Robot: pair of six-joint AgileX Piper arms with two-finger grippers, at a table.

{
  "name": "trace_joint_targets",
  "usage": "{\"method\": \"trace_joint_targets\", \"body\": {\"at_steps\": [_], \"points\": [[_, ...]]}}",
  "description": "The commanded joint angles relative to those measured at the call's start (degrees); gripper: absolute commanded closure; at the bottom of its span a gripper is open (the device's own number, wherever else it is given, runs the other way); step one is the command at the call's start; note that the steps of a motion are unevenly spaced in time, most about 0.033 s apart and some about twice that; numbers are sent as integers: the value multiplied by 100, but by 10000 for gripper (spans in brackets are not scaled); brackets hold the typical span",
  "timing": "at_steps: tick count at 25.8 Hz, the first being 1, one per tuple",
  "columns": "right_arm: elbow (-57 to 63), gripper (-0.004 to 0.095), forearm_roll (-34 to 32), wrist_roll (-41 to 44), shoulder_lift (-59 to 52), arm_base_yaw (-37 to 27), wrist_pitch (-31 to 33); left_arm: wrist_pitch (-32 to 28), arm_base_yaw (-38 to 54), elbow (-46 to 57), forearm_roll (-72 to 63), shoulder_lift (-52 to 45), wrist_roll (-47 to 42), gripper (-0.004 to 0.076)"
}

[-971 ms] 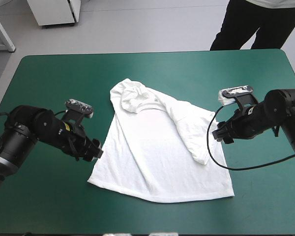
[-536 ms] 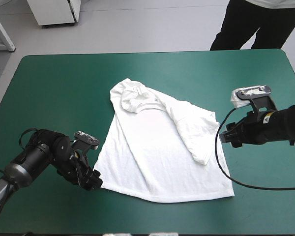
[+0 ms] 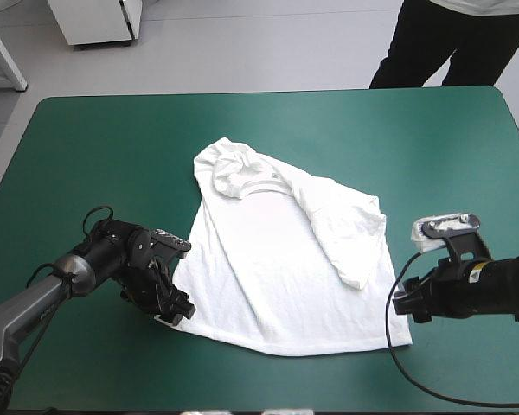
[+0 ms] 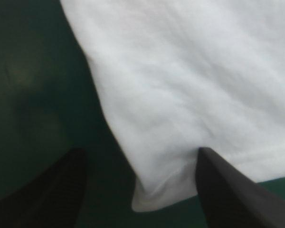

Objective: Fold the cloth

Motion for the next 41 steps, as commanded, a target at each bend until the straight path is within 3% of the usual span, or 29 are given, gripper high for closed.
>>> {"method": "trace_joint_targets", "body": {"at_steps": [1,3,5,9,19,27,31,37,41], "points": [[425,298,7,-371,-52,7,-6,-324,-40,-29,-379,248,58,428],[948,305,33,-440,-28,7,-214,-438,-40,-29,-678,566,294,653],[1181,305,96,-443,33,7,-258,-449,-40,-29,-950,805,494,731],[1513,305,369,-539,341,7,-634,-507,-40,-29,-1060,948,577,734],[1524,339,217,-687,1860,102,-1392,-508,-40,-29,-1060,948,615,734],[1524,420,-644,523,2543,1482,-2105,-517,-40,-40,-1060,948,615,734],[1524,537,-851,973,2949,2213,-2249,-517,-40,-60,-1060,948,615,734],[1524,909,-733,1001,3505,2784,-2409,-517,-40,-60,-1060,948,615,734],[1513,921,-791,1048,3525,2796,-2421,-457,-40,-97,-1047,832,615,734]]}}
